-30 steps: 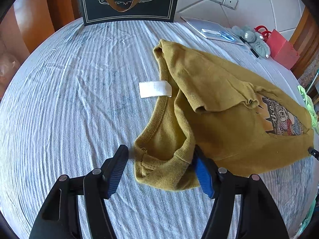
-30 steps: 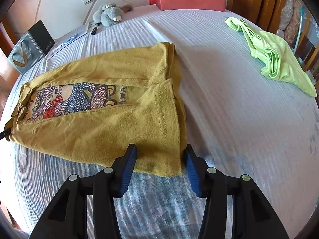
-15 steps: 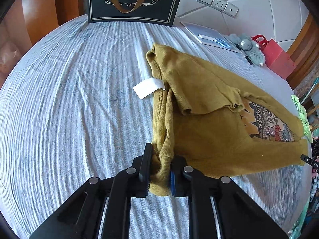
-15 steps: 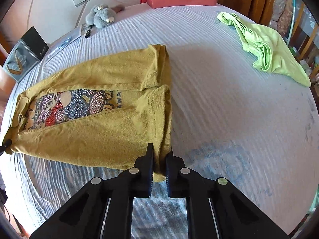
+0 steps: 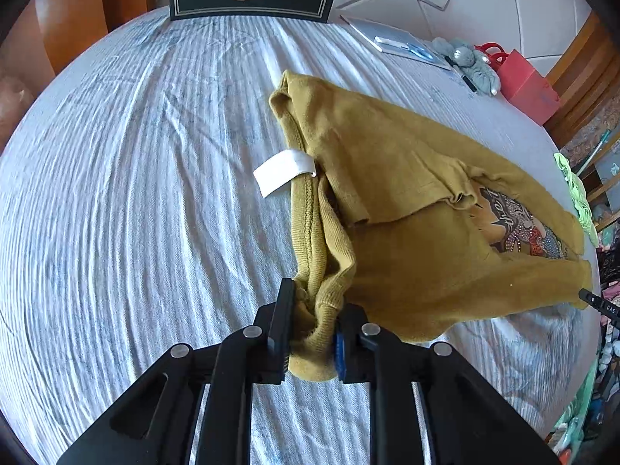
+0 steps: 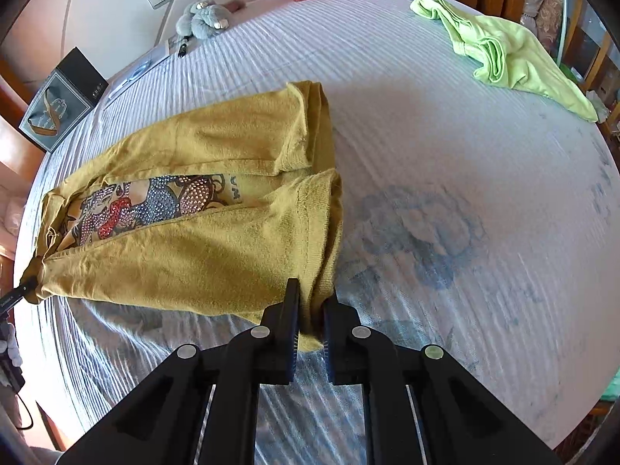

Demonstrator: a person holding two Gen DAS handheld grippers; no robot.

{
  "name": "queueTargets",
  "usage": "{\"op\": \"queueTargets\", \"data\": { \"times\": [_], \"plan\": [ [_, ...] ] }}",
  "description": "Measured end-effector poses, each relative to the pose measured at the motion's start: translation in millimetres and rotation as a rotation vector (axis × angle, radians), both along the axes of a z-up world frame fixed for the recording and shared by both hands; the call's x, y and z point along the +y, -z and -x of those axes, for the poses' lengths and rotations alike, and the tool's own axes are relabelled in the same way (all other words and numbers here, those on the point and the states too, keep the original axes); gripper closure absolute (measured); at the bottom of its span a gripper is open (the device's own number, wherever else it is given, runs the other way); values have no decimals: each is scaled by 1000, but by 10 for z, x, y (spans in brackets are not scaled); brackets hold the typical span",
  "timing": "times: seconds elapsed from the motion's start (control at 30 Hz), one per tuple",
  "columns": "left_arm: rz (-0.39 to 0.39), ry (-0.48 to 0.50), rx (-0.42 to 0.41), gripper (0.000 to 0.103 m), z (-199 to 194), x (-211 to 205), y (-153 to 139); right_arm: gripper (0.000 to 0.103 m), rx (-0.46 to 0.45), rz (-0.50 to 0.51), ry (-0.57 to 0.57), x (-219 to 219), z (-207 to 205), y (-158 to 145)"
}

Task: Fold clothes

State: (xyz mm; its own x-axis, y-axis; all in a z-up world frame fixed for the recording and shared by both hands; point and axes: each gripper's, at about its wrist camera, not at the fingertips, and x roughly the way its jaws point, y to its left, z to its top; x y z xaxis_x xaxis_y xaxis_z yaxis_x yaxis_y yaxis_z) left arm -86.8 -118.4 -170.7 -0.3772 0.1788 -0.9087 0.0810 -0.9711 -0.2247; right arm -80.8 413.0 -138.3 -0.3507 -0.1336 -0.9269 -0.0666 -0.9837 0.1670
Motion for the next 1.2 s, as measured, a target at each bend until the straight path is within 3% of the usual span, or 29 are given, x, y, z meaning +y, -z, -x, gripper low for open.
{"op": "queueTargets", "data": {
  "times": [0.03, 0.1, 0.17, 0.33, 0.37, 0.4, 0.43, 0.57, 0.6, 0.77, 0.87, 0.93, 1.07, 1.13, 1.2],
  "plan": [
    [-9, -8, 7, 84, -18, -12, -3, 89, 0, 5, 6, 0, -19, -5],
    [-28, -15, 22, 67, -82, -46, -28, 83, 0, 15, 17, 2, -57, -15],
    [-47, -21, 23, 57, -143, -76, -26, 76, 12, 40, 26, 33, -107, -30],
    [-35, -15, 29, 56, -152, -2, -11, 71, 40, 22, 17, -8, -89, -79],
    [-24, -12, 28, 63, -138, 27, -13, 71, 45, 16, 14, -21, -80, -89],
    [-10, -9, 26, 92, -123, 51, -29, 72, 50, 9, 10, -34, -70, -99],
    [0, -11, 31, 91, -107, 67, -65, 96, 56, 2, 7, -47, -60, -109],
    [-50, -21, 102, 91, -193, -14, -410, 96, 79, -17, -4, -88, -32, -163],
    [-73, -20, 112, 91, -229, -46, -498, 96, 95, 23, 3, -29, -81, -257],
    [-95, 5, 69, 90, -414, -154, -594, 96, 84, 93, 16, 160, -366, -459],
    [-43, 36, -17, 87, -454, -108, -327, 93, -52, 107, -10, 155, -454, -163],
    [-13, 50, -80, 85, -462, -48, -147, 86, -150, 47, -13, 106, -505, 67],
    [55, 67, -54, 71, -525, -7, -170, 82, -121, 46, 25, 173, -561, 20],
    [120, 69, -1, 66, -535, 0, -311, 79, -90, 27, 20, 195, -548, -102],
    [184, 72, 68, 52, -532, 35, -483, 79, -59, 2, 13, 222, -522, -235]
  ]
}}
